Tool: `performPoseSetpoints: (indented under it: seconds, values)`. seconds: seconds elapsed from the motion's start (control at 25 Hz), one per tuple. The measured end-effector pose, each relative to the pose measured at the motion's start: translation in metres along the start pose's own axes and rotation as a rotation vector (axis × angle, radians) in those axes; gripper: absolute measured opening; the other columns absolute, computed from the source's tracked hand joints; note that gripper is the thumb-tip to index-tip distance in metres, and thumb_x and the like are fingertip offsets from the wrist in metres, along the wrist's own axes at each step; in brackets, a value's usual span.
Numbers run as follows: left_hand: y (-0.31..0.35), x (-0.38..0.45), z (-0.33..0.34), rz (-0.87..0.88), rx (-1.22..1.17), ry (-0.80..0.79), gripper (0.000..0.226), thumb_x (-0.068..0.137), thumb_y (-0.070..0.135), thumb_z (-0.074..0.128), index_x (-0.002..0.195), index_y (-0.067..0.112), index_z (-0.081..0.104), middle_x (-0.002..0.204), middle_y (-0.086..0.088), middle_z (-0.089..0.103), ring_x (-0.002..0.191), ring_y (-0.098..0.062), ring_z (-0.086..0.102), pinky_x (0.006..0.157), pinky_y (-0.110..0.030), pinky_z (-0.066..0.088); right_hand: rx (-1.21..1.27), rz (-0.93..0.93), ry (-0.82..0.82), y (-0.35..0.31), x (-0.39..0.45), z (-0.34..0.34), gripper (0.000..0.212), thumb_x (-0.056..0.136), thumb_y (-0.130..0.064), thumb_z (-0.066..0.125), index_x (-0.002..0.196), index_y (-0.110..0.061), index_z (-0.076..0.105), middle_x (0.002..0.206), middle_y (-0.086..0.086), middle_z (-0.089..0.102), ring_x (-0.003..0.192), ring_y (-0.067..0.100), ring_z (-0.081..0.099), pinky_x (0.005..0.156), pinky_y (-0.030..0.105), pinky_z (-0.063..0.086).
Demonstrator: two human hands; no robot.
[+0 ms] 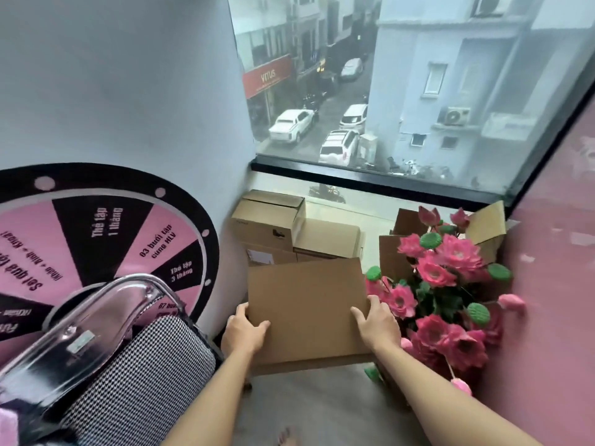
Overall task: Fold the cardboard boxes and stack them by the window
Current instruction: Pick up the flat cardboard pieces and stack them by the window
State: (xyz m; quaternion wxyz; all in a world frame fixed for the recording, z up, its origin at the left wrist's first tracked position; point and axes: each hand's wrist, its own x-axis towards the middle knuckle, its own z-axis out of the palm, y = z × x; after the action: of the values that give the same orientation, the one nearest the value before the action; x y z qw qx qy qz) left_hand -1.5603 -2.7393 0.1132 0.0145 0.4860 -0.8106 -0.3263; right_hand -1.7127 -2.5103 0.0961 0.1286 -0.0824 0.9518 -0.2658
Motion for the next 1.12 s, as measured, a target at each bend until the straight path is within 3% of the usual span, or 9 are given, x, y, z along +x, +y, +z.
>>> performPoseSetpoints:
  seconds: [0.24, 0.48, 0.64, 1.0, 1.12]
  values:
    - [0.086, 0.144, 0.030, 0.072, -0.003, -0.054, 0.066, 0.085, 0.045, 0.069, 0.145, 0.032, 0.043, 0.130, -0.005, 0.056, 0.117, -0.028, 0.059, 0.093, -0.036, 0.047, 0.086, 0.145, 0.052, -0.036, 0.127, 0.003, 0.052, 0.098, -0.042, 0.056, 0.140, -0.014, 0.044, 0.131, 0.017, 0.053, 0.122, 0.035, 0.053, 0.100, 0.041, 0.044]
    - [0.188, 0.270, 0.070, 0.189, 0.071, -0.235, 0.068, 0.084, 0.046, 0.068, 0.146, 0.034, 0.041, 0.129, -0.002, 0.057, 0.116, -0.023, 0.060, 0.091, -0.034, 0.048, 0.075, 0.343, 0.136, -0.042, 0.250, -0.013, 0.051, 0.098, -0.041, 0.056, 0.141, -0.016, 0.045, 0.127, 0.016, 0.054, 0.118, 0.035, 0.054, 0.092, 0.039, 0.046]
    - [0.208, 0.309, 0.101, 0.175, 0.143, -0.305, 0.068, 0.085, 0.046, 0.067, 0.146, 0.034, 0.040, 0.128, 0.000, 0.056, 0.112, -0.021, 0.062, 0.084, -0.031, 0.050, 0.049, 0.426, 0.086, -0.031, 0.295, 0.008, 0.052, 0.099, -0.040, 0.055, 0.143, -0.015, 0.043, 0.128, 0.017, 0.054, 0.119, 0.035, 0.054, 0.093, 0.038, 0.045]
    - [0.275, 0.420, 0.160, 0.051, 0.172, -0.324, 0.071, 0.088, 0.038, 0.068, 0.150, 0.033, 0.033, 0.133, 0.002, 0.051, 0.113, -0.018, 0.060, 0.079, -0.028, 0.045, 0.085, 0.408, -0.083, -0.013, 0.470, 0.038, 0.048, 0.098, -0.044, 0.055, 0.139, -0.021, 0.046, 0.125, 0.012, 0.055, 0.115, 0.034, 0.056, 0.088, 0.039, 0.046]
    - [0.288, 0.461, 0.186, 0.014, 0.200, -0.351, 0.071, 0.090, 0.034, 0.068, 0.151, 0.032, 0.032, 0.136, 0.001, 0.050, 0.115, -0.019, 0.059, 0.086, -0.030, 0.048, 0.075, 0.415, -0.151, -0.003, 0.519, 0.053, 0.048, 0.098, -0.044, 0.054, 0.139, -0.022, 0.045, 0.126, 0.011, 0.055, 0.114, 0.033, 0.057, 0.087, 0.040, 0.046]
